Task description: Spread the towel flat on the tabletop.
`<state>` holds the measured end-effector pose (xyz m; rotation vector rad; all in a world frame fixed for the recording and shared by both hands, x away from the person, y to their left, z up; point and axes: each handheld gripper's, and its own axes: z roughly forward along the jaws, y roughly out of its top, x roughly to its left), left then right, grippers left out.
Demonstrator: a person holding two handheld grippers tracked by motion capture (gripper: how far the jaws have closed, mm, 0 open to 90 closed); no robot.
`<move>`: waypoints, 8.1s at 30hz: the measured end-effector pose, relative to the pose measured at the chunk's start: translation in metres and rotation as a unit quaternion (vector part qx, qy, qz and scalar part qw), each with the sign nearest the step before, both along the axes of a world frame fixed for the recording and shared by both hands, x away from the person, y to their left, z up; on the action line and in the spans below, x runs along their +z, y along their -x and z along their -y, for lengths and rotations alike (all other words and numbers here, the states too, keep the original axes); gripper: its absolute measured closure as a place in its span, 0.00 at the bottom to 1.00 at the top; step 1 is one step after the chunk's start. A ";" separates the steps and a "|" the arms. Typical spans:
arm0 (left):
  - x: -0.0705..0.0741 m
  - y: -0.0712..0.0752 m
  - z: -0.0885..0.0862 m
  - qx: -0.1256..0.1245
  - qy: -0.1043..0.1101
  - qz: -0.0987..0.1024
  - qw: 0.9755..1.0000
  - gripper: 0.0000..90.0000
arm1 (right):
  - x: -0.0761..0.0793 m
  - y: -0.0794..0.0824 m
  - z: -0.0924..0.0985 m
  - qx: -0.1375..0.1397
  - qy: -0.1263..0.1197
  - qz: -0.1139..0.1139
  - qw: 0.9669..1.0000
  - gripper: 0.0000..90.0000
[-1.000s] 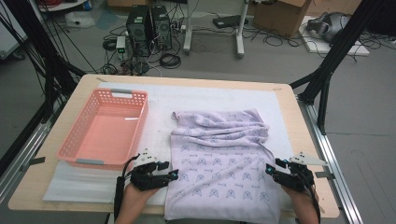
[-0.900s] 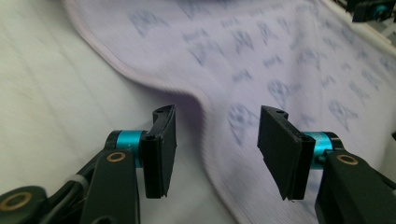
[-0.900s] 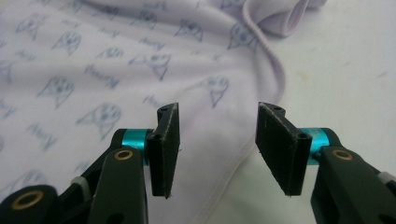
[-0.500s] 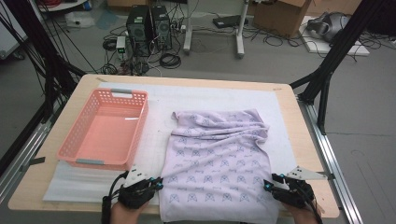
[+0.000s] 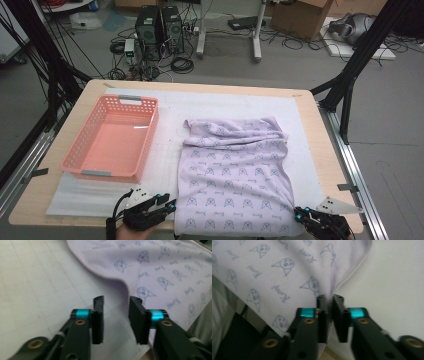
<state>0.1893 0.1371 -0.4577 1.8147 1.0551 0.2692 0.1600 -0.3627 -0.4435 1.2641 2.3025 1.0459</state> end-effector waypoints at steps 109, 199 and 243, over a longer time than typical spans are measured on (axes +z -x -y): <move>-0.001 -0.031 0.017 0.017 -0.014 -0.005 1.000 0.55 | -0.005 -0.037 -0.027 -0.064 -0.012 0.009 0.998 0.79; 0.018 -0.045 0.011 -0.007 0.005 0.020 1.000 0.54 | 0.010 -0.049 -0.012 -0.086 -0.037 0.017 0.995 0.63; 0.005 -0.080 0.033 -0.027 -0.046 -0.020 0.998 0.49 | 0.000 -0.075 -0.008 -0.072 -0.008 -0.009 0.997 0.66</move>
